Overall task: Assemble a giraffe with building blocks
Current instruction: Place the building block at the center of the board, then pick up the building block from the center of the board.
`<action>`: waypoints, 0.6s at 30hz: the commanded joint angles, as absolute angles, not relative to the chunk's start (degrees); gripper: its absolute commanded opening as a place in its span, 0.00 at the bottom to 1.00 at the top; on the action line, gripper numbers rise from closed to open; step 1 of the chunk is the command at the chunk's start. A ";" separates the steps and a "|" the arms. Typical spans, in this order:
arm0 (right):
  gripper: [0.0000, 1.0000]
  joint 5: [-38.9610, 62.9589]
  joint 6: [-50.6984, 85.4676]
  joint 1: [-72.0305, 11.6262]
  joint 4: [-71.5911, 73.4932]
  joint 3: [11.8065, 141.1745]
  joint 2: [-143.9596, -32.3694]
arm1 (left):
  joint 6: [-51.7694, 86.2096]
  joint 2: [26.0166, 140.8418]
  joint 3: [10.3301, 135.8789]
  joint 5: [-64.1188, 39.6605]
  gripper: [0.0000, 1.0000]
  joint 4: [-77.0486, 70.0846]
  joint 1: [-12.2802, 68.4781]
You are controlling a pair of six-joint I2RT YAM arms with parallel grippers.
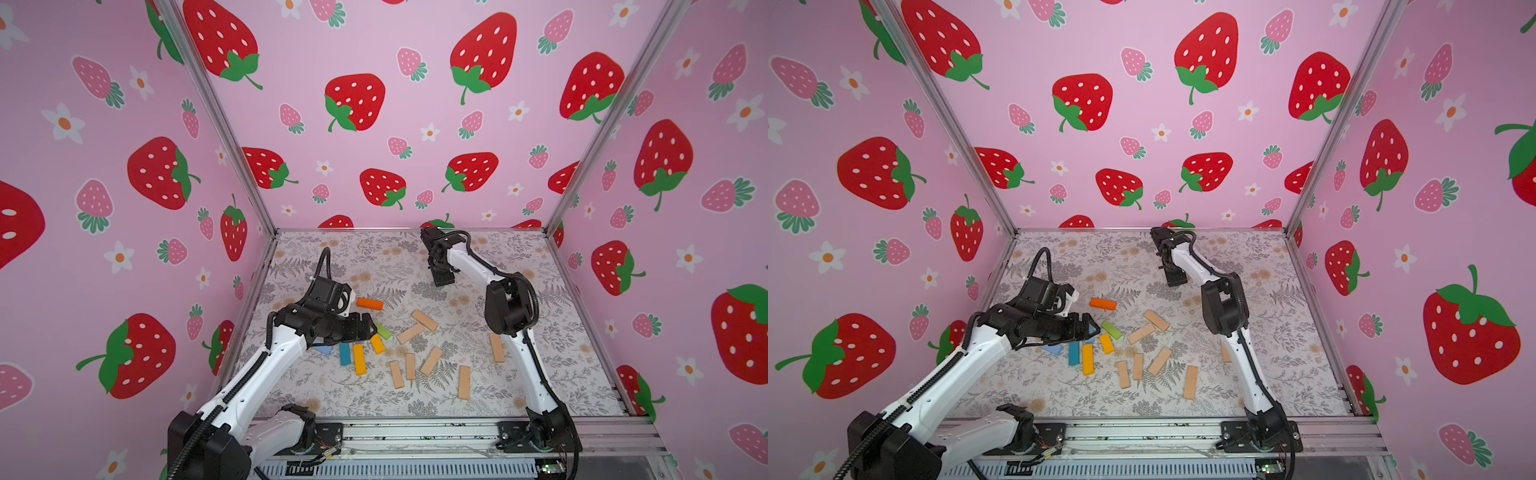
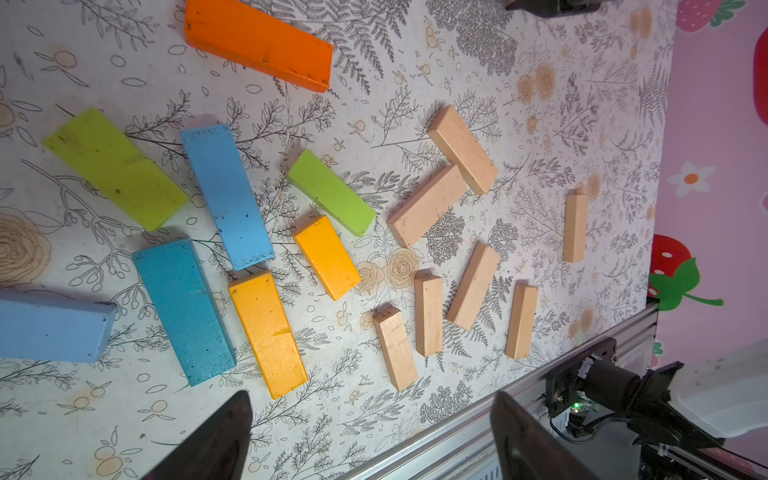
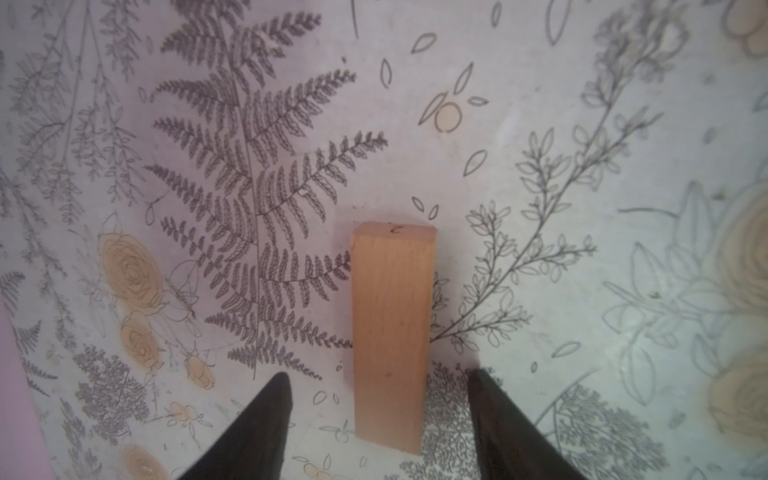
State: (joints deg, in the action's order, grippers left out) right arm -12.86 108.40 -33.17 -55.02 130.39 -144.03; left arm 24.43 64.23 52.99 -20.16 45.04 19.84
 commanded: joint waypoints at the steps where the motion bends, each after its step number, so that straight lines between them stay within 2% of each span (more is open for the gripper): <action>1: 0.77 -14.55 107.93 -33.39 -58.88 132.39 -144.69 | 24.07 64.40 54.36 -20.83 0.92 45.61 19.51; 5: 0.86 -15.57 99.43 -33.81 -59.22 132.36 -141.06 | 24.75 63.53 54.76 -20.86 0.95 46.14 19.51; 11: 0.87 -20.87 74.78 -37.23 -60.38 128.43 -130.99 | 27.14 61.34 55.06 -19.88 0.96 47.50 19.54; 14: 0.85 -22.66 58.97 -39.08 -55.92 119.44 -122.57 | 28.25 60.45 54.81 -19.47 0.96 48.07 19.98; 18: 0.85 -17.39 38.26 -40.42 -43.28 99.58 -108.38 | 30.31 59.68 53.60 -19.22 0.96 47.32 22.37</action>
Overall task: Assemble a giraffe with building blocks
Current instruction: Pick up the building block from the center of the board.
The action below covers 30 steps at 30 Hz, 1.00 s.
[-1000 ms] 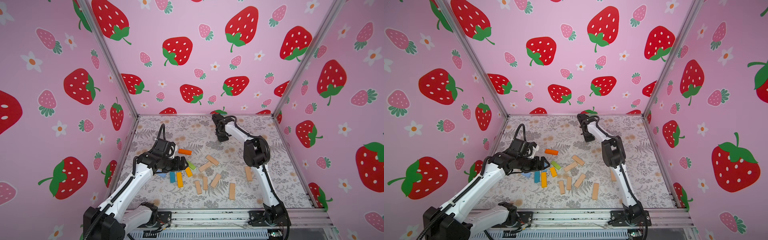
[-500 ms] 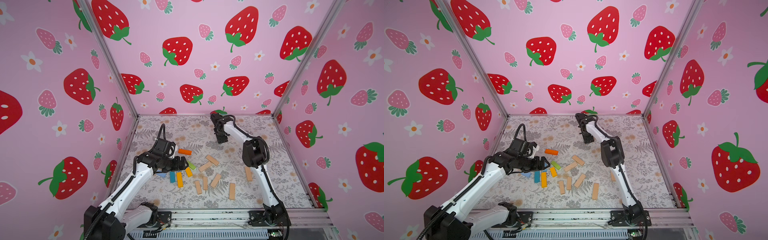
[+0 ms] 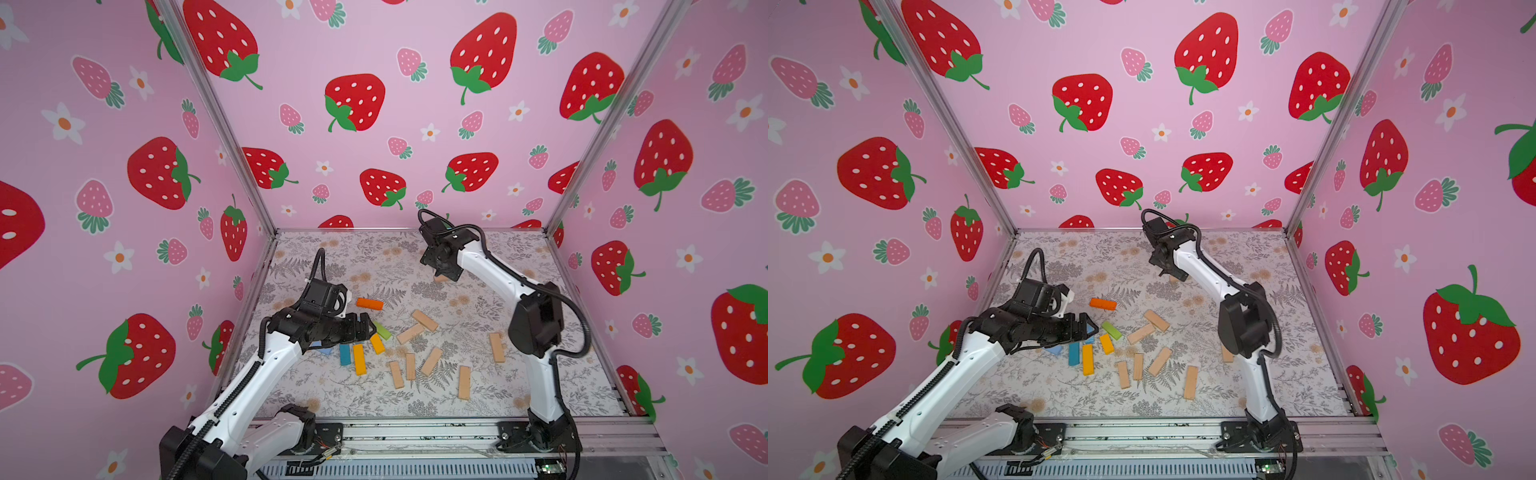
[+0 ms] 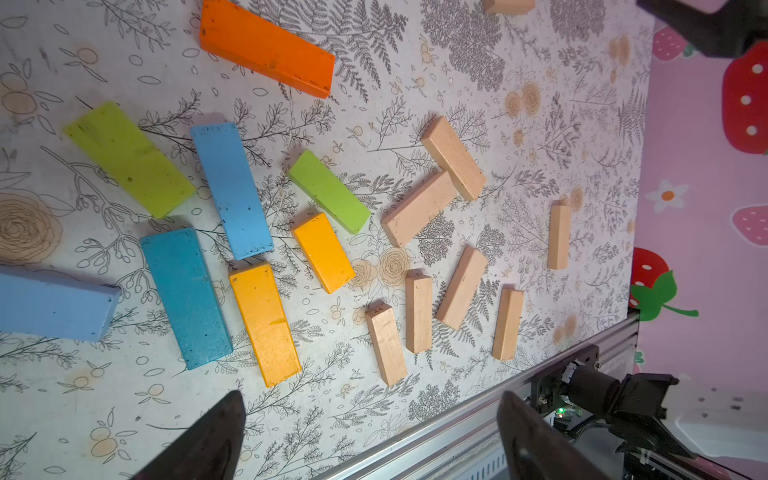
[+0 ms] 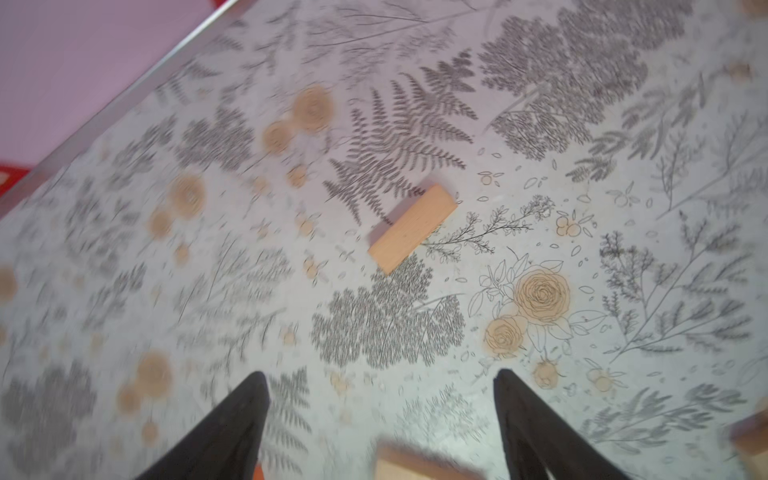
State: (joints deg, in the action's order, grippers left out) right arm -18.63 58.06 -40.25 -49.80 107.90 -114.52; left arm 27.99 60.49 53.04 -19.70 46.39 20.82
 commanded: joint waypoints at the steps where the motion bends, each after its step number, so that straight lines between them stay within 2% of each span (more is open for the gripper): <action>1: 0.85 -15.21 34.80 -40.43 -40.76 94.72 -105.19 | 30.93 59.60 53.21 -19.25 0.96 46.69 23.46; 6: 0.85 -6.30 21.25 -41.06 -44.15 85.69 -99.61 | 35.72 59.33 50.11 -20.03 0.94 41.49 28.10; 11: 0.82 -3.02 11.52 -44.74 -47.15 82.78 -102.30 | 39.36 60.18 47.90 -21.18 0.91 38.10 30.33; 30: 0.69 -0.87 8.61 -45.38 -48.21 88.78 -116.72 | 42.39 57.53 45.35 -19.36 0.93 38.14 32.87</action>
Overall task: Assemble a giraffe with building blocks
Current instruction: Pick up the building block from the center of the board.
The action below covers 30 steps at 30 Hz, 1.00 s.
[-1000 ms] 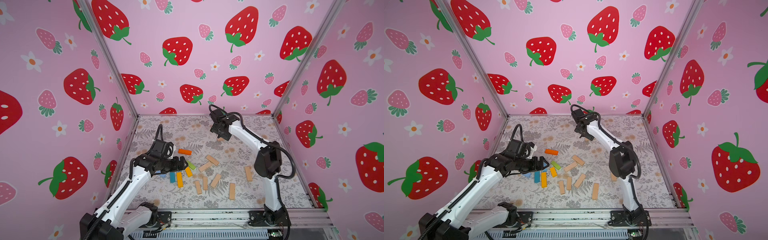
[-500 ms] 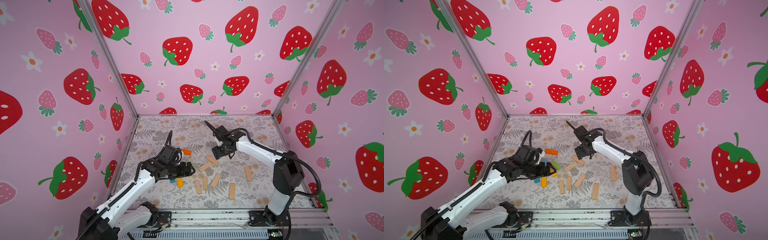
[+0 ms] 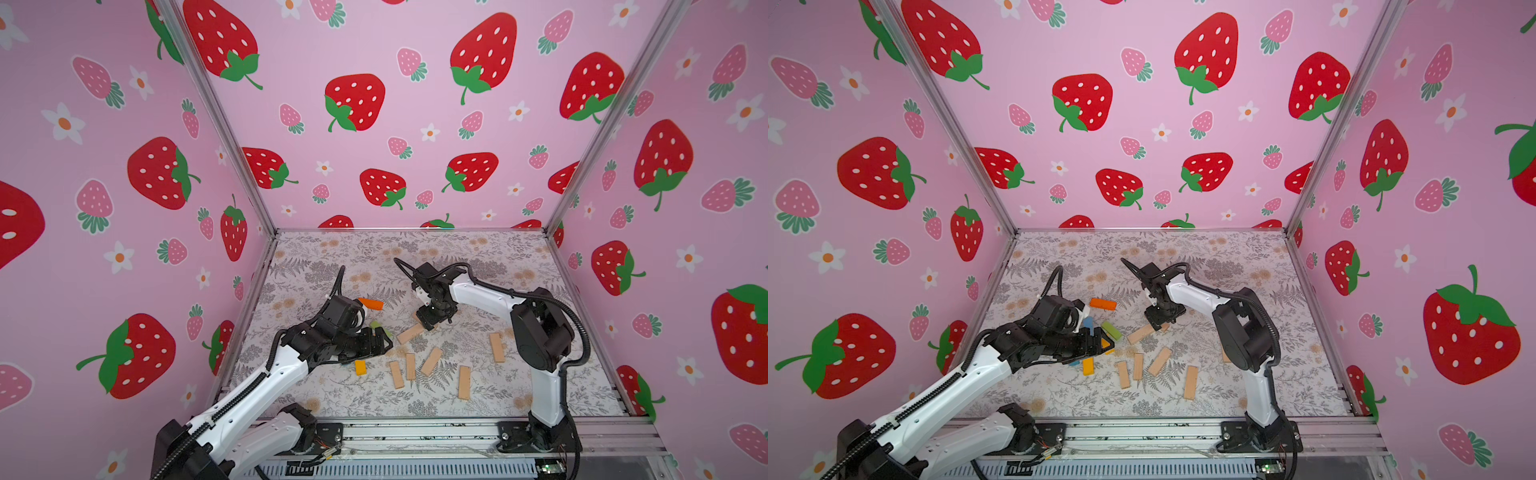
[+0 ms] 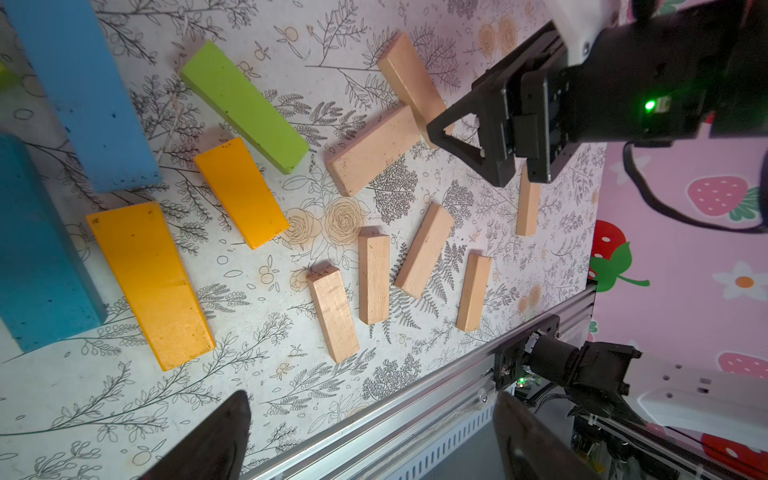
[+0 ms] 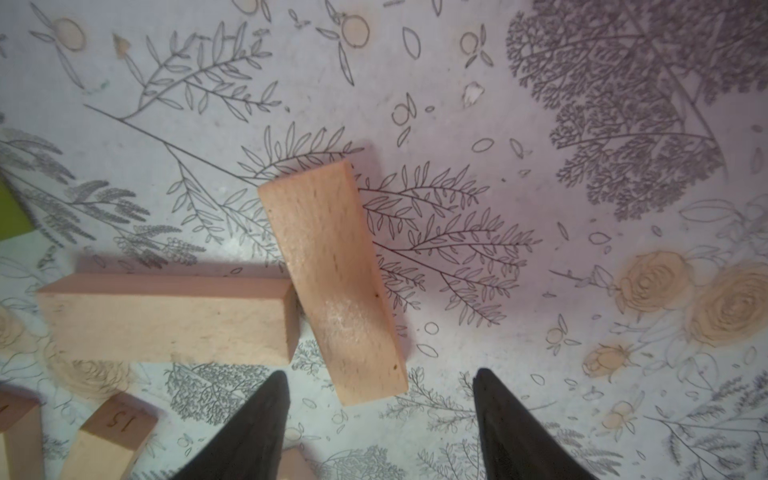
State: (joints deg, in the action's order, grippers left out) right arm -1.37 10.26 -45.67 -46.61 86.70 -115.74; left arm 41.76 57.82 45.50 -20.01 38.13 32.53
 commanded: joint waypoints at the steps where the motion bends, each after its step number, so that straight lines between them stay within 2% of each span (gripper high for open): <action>1: 0.68 -0.83 8.70 -45.19 -48.30 89.00 -117.15 | 42.37 57.61 45.33 -19.42 0.93 38.14 32.87; 16: 0.52 1.50 9.88 -44.65 -48.85 89.78 -121.27 | 41.61 58.09 46.02 -18.97 0.93 38.43 32.87; 19: 0.37 1.54 10.75 -44.58 -49.20 89.03 -120.85 | 41.33 58.55 46.44 -19.18 0.93 38.41 32.87; 22: 0.26 1.91 12.68 -43.43 -48.42 86.83 -118.05 | 41.14 58.96 46.91 -19.61 0.93 38.24 32.87; 30: 0.23 5.19 20.83 -34.09 -45.29 74.60 -102.73 | 39.39 63.72 49.40 -21.68 0.94 32.71 35.36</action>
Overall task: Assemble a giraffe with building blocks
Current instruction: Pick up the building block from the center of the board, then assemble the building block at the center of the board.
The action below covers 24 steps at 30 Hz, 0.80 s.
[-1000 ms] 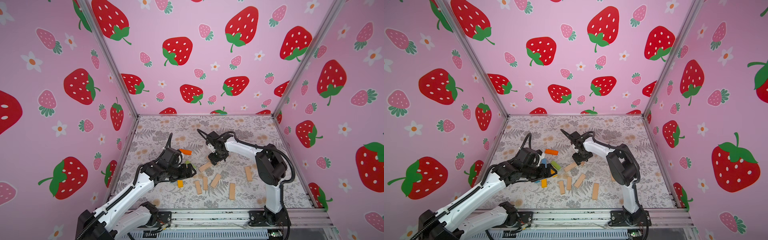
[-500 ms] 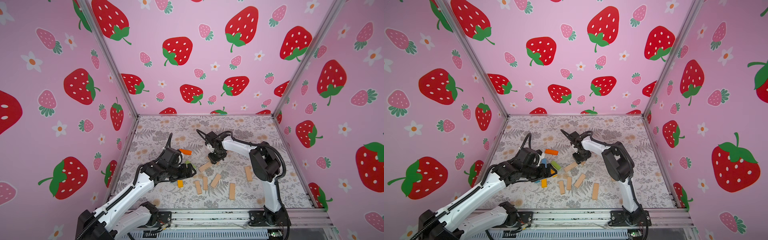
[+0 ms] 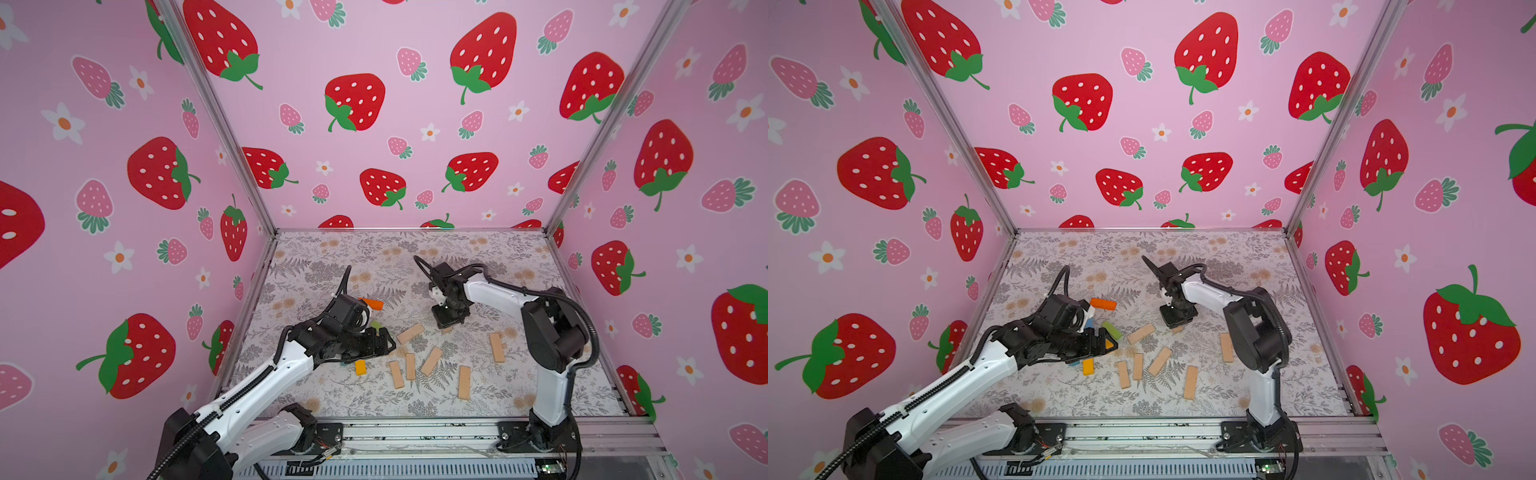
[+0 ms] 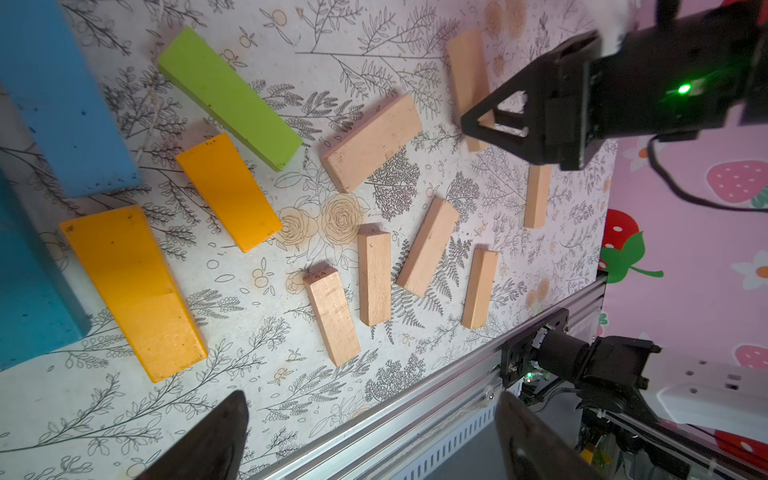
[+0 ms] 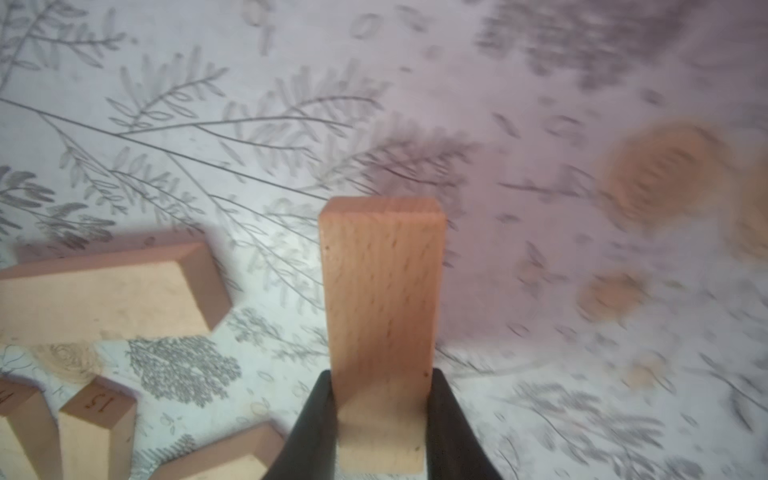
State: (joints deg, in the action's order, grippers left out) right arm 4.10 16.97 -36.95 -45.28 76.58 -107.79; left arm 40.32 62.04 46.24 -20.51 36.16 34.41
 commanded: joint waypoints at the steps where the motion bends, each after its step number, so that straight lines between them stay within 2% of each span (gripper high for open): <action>1: 0.23 5.42 21.23 -33.13 -45.33 73.92 -101.65 | 39.17 64.76 49.79 -22.03 0.94 31.64 35.70; 9: 0.23 4.04 23.03 -24.75 -45.62 74.75 -102.01 | 36.64 76.07 56.82 -22.30 0.93 26.24 36.76; 24: 0.29 4.63 14.38 -20.05 -49.75 93.63 -121.00 | 33.00 85.03 64.40 -25.69 0.94 25.49 34.66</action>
State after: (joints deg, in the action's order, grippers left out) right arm 4.36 17.08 -20.38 -47.18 90.72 -119.48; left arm 34.17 84.20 61.54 -23.90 26.35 35.22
